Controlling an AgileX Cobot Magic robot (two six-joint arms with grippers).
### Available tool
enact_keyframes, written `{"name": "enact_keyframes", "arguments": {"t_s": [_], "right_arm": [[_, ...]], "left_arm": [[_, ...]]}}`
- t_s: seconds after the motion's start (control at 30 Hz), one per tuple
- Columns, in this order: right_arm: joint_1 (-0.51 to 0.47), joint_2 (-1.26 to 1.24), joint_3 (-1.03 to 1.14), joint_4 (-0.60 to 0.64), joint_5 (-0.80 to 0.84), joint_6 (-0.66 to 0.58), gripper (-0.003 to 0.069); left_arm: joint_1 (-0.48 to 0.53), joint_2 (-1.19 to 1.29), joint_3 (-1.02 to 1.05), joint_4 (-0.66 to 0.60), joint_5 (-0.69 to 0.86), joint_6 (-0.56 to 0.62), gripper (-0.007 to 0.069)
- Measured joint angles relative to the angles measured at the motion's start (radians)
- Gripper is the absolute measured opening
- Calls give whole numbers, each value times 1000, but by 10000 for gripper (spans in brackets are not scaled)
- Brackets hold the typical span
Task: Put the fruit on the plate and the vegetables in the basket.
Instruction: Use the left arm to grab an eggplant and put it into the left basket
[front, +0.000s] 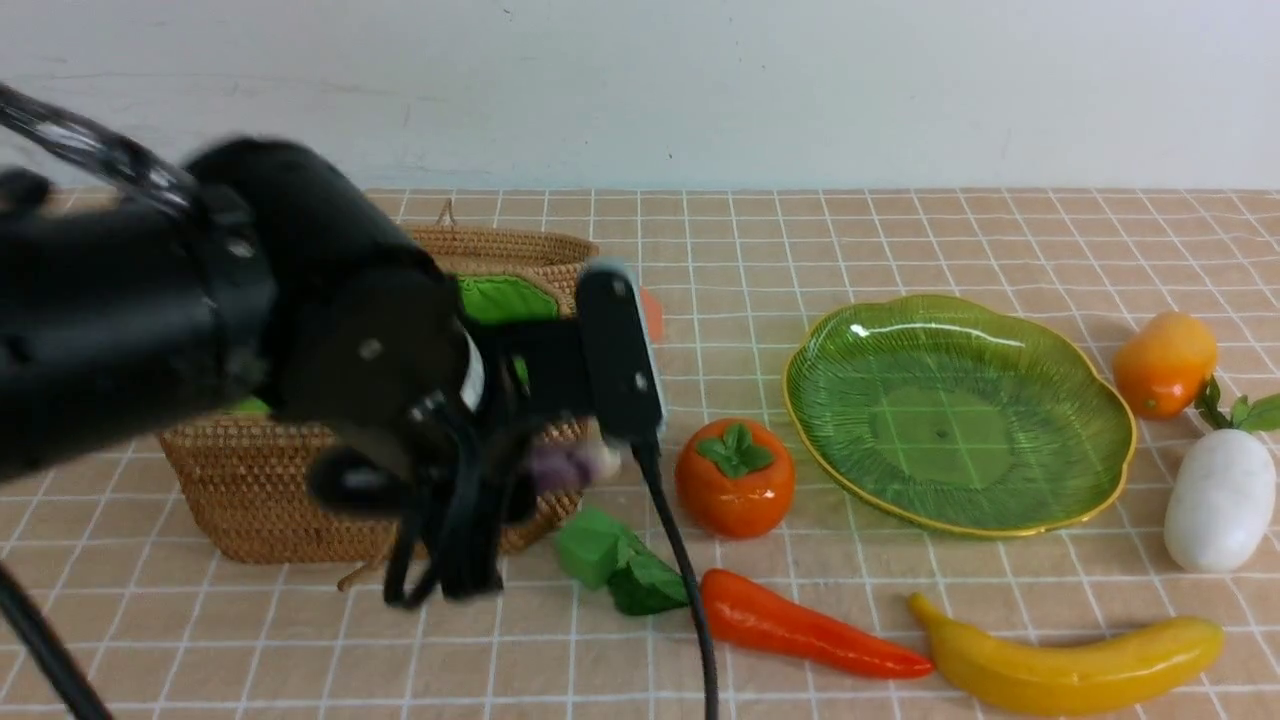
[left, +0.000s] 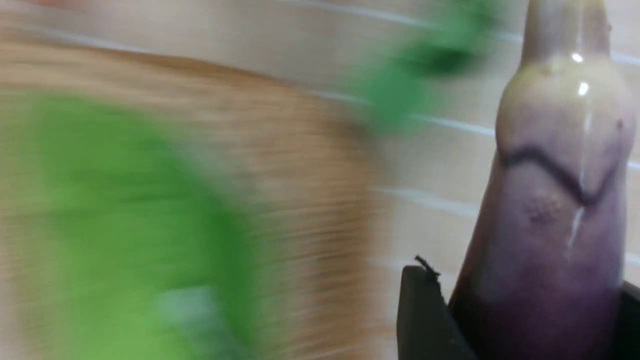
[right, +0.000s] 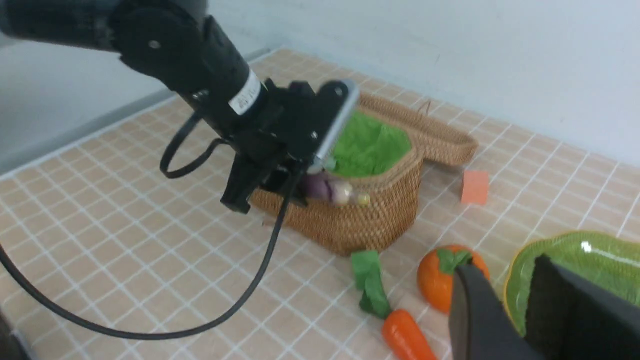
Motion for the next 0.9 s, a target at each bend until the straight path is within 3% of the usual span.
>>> {"name": "enact_keyframes", "arguments": {"t_s": [0.17,0.4,0.9], "right_arm": [[0,0,0,0,-107,0,179],[0,0,0,0,-149,0,179],[0,0,0,0,-110,0,179]], "left_arm": [[118,12,-68,157,-79,-20,341],[227,163,-73,189,-96,17,341],[233,189,-73,168,-112,23,341]]}}
